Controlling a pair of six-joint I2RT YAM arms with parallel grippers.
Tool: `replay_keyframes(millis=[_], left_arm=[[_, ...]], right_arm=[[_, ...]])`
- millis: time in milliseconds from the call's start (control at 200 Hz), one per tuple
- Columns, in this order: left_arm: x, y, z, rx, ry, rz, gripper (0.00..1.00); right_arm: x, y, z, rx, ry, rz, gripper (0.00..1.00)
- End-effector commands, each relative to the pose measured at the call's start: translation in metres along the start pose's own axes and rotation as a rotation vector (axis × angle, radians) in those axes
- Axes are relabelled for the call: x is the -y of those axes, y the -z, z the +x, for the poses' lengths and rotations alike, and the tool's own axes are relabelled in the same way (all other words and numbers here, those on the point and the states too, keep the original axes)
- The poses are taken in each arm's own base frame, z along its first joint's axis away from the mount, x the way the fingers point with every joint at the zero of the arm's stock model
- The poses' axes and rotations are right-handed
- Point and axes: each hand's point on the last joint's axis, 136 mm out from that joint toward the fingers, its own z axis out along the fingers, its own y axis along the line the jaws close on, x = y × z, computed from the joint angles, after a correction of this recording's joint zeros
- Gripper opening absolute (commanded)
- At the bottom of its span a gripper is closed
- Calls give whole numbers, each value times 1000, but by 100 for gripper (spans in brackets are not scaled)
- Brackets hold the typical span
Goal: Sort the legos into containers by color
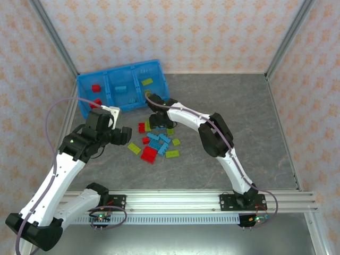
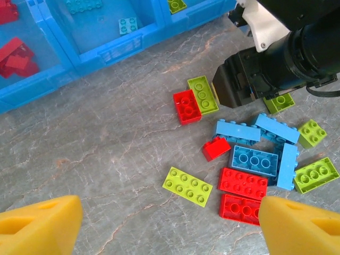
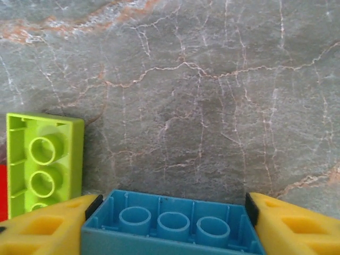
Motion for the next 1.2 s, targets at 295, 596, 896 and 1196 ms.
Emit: replay_keyframes(millis=[295,596,896,1196], left_arm=[[-21,13,-7,91,12,-105,100],[-41,36,-14,212,63,-181,100],[-56,51,-13,285,93,-241,100],[-52,47,-14,274,97,-216,100]], right_arm=[[-21,108,-40,345,-5,-177,45],[-91,188,-100,877,225,-557,46],[-138,116,-168,858,259,-460,44],[-182,66,-174,873,365,-426,42]])
